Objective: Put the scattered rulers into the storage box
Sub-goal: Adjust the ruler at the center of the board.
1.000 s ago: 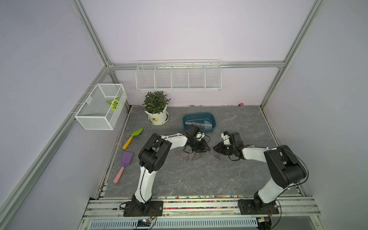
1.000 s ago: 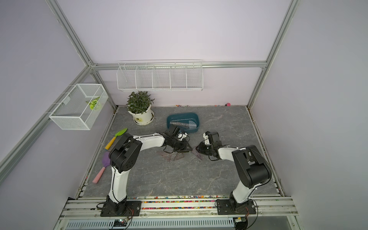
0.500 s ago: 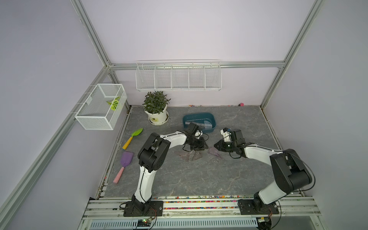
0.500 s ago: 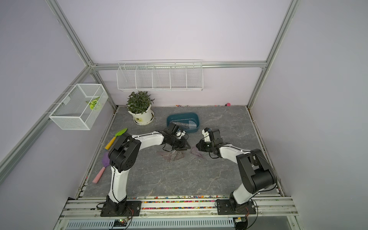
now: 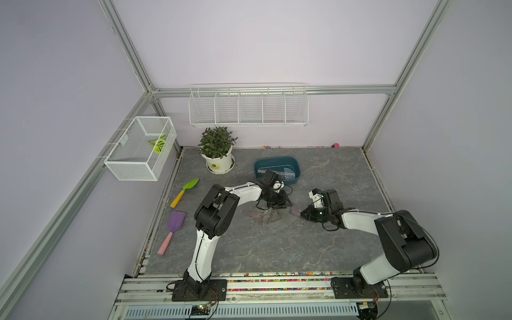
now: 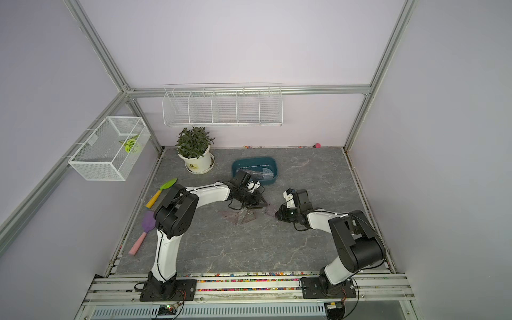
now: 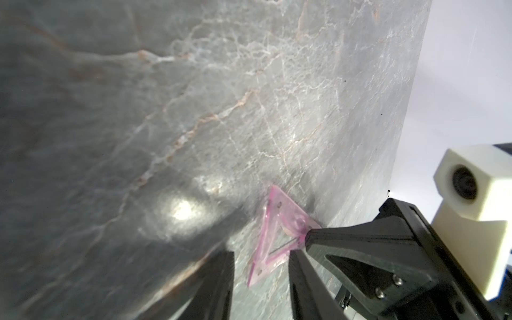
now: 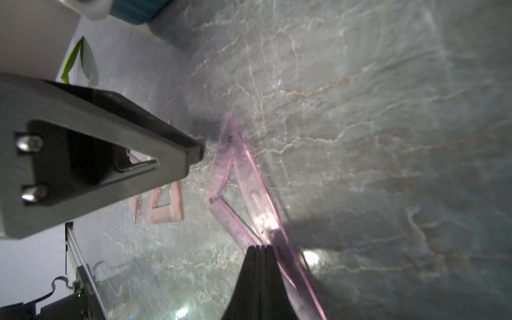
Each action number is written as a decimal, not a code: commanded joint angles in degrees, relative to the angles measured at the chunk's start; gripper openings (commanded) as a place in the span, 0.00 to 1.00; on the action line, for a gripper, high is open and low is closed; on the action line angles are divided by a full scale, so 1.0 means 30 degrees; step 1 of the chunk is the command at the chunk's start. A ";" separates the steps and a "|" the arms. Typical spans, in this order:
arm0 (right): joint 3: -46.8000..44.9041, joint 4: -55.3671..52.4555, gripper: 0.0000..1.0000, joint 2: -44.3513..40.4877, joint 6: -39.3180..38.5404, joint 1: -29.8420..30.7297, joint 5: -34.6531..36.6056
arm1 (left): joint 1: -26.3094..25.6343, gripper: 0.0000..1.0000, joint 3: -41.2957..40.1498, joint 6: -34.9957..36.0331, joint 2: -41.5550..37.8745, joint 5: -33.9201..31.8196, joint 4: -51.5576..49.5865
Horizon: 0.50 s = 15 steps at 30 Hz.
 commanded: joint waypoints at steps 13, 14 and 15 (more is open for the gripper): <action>-0.0882 0.0094 0.00 -0.0630 0.0824 -0.0176 -0.0296 | -0.0394 0.39 0.0280 -0.0067 0.1459 -0.0255 -0.0573; -0.0648 -0.0357 0.00 -0.1150 0.0752 -0.0178 -0.0269 | -0.0387 0.39 0.0250 -0.0118 0.1476 -0.0255 -0.0520; -0.0486 -0.0667 0.01 -0.1524 0.0686 -0.0179 -0.0207 | -0.0403 0.39 0.0234 -0.0138 0.1494 -0.0262 -0.0491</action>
